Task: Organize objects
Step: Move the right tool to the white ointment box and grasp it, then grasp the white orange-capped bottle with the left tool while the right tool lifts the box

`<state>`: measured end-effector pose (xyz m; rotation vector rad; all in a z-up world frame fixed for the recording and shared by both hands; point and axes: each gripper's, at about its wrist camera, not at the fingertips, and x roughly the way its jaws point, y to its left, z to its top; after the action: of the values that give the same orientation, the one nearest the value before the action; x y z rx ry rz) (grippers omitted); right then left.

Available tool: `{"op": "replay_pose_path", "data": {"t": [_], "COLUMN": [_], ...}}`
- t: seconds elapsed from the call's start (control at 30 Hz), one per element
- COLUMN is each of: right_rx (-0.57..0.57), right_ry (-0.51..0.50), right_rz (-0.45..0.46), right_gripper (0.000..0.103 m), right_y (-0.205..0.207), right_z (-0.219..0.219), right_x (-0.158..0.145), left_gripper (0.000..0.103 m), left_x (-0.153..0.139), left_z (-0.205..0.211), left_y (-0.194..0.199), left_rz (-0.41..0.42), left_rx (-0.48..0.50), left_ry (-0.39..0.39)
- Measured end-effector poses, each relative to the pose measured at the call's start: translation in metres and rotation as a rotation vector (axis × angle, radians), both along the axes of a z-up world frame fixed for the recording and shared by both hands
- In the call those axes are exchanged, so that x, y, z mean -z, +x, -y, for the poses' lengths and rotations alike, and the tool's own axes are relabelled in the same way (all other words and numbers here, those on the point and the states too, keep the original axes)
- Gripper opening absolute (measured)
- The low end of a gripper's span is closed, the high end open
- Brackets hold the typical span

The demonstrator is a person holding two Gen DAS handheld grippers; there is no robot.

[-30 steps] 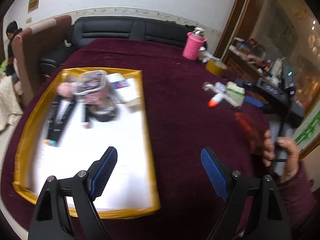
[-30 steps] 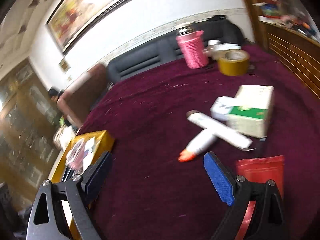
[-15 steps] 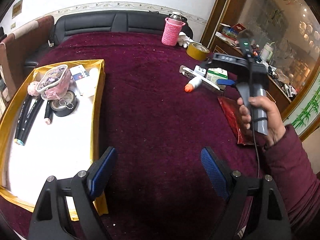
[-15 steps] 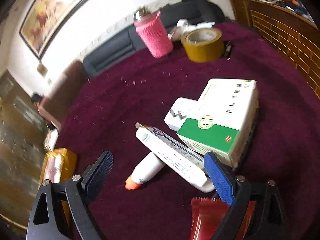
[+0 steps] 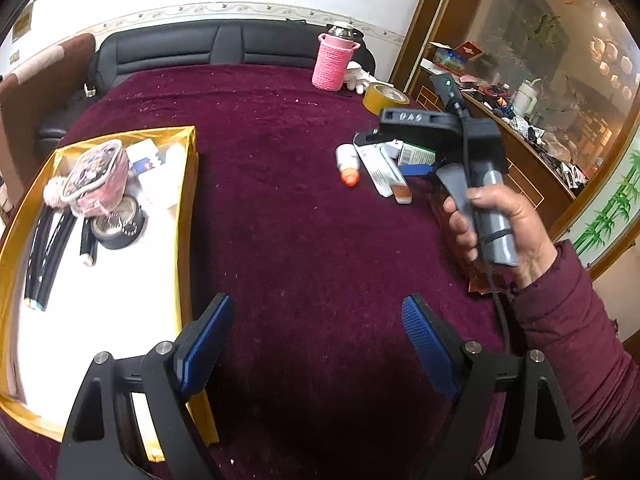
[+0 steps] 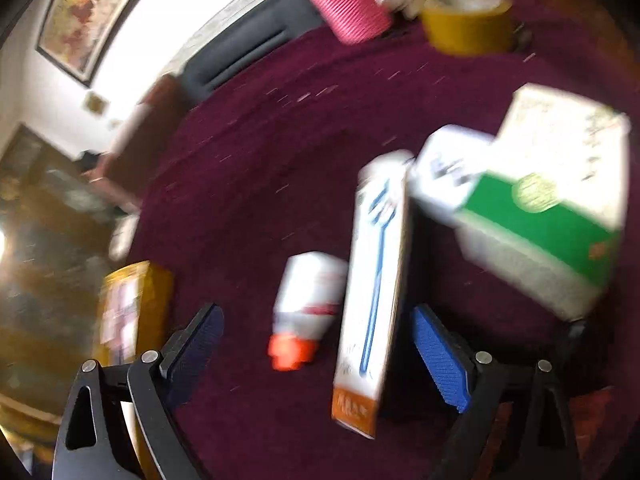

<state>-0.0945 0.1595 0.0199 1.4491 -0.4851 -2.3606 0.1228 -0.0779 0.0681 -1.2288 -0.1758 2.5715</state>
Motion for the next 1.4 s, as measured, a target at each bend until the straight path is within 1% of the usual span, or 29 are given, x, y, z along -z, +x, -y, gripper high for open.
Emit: {"op": "replay_pose_path", "data": {"t": [0.07, 0.13, 0.2, 0.27, 0.33, 0.4, 0.43, 0.5, 0.57, 0.6, 0.63, 0.7, 0.8, 0.9, 1.0, 1.03, 1.07, 1.13, 1.17, 1.2, 1.23, 1.27, 1.3, 1.33, 1.4], "right_rx": [0.027, 0.037, 0.056, 0.035, 0.021, 0.004, 0.004, 0.000, -0.014, -0.020, -0.024, -0.023, -0.012, -0.011, -0.012, -0.012, -0.010, -0.010, -0.010, -0.009, -0.008, -0.010, -0.014, -0.020, -0.047], "right_ry": [0.029, 0.064, 0.164, 0.180, 0.186, 0.177, 0.169, 0.163, 0.180, 0.189, 0.196, 0.186, 0.134, 0.095, 0.088, 0.088, 0.081, 0.073, 0.066, 0.060, 0.057, 0.055, 0.049, 0.042, 0.024], "right_rz": [0.000, -0.031, -0.052, -0.074, -0.084, -0.098, -0.097, -0.090, -0.083, -0.081, -0.079, -0.073, -0.056, -0.042, -0.041, -0.041, -0.039, -0.039, -0.038, -0.038, -0.039, -0.042, -0.044, -0.046, -0.055], "right_gripper": [0.095, 0.085, 0.033, 0.034, 0.033, 0.035, 0.035, 0.033, 0.033, 0.033, 0.033, 0.033, 0.033, 0.033, 0.033, 0.033, 0.033, 0.033, 0.033, 0.033, 0.034, 0.035, 0.039, 0.042, 0.063], "right_y": [-0.001, 0.003, 0.005, 0.011, 0.015, 0.017, 0.010, 0.010, 0.012, 0.011, 0.012, 0.014, 0.012, 0.011, 0.011, 0.011, 0.010, 0.009, 0.009, 0.009, 0.009, 0.009, 0.009, 0.010, 0.009], "right_z": [-0.004, -0.005, -0.001, 0.000, -0.004, -0.006, -0.007, -0.010, -0.010, -0.008, -0.007, -0.010, -0.017, -0.024, -0.024, -0.023, -0.023, -0.024, -0.025, -0.025, -0.025, -0.025, -0.024, -0.024, -0.019], "right_x": [0.004, 0.003, 0.004, 0.003, 0.002, 0.002, 0.001, 0.000, -0.001, -0.001, -0.001, -0.001, 0.000, 0.002, 0.002, 0.002, 0.002, 0.003, 0.003, 0.004, 0.004, 0.004, 0.004, 0.003, 0.003], "left_gripper": [0.085, 0.085, 0.085, 0.085, 0.085, 0.085, 0.085, 0.085, 0.078, 0.065, 0.055, 0.054, 0.054, 0.054, 0.054, 0.055, 0.056, 0.055, 0.053, 0.037, 0.026, 0.026, 0.026, 0.026, 0.026], "left_x": [-0.004, -0.007, -0.012, -0.013, -0.009, -0.002, 0.002, 0.014, 0.025, 0.029, 0.034, 0.041, 0.050, 0.057, 0.066, 0.066, 0.068, 0.068, 0.068, 0.068, 0.068, 0.067, 0.066, 0.066, 0.064], "left_z": [-0.003, -0.006, -0.014, -0.027, -0.038, -0.046, -0.049, -0.056, -0.064, -0.067, -0.072, -0.081, -0.096, -0.109, -0.116, -0.118, -0.124, -0.127, -0.127, -0.126, -0.126, -0.124, -0.120, -0.117, -0.114], "left_y": [-0.006, -0.013, -0.026, -0.045, -0.065, -0.086, -0.096, -0.123, -0.147, -0.156, -0.168, -0.182, -0.199, -0.214, -0.228, -0.230, -0.232, -0.234, -0.234, -0.233, -0.232, -0.231, -0.231, -0.231, -0.227], "left_rz": [-0.004, -0.009, -0.023, -0.034, -0.033, -0.019, -0.011, 0.011, 0.014, 0.016, 0.024, 0.033, 0.025, 0.034, 0.057, 0.042, 0.029, 0.017, 0.013, 0.005, -0.003, -0.001, 0.013, 0.016, 0.013], "left_rx": [0.004, 0.006, 0.016, 0.030, 0.034, 0.045, 0.043, 0.033, 0.037, 0.039, 0.040, 0.058, 0.081, 0.104, 0.115, 0.121, 0.138, 0.145, 0.144, 0.136, 0.127, 0.123, 0.112, 0.100, 0.077], "left_ry": [-0.013, -0.031, -0.065, -0.116, -0.141, -0.134, -0.132, -0.135, -0.145, -0.158, -0.177, -0.178, -0.195, -0.201, -0.203, -0.212, -0.238, -0.253, -0.253, -0.262, -0.279, -0.280, -0.258, -0.255, -0.270]}}
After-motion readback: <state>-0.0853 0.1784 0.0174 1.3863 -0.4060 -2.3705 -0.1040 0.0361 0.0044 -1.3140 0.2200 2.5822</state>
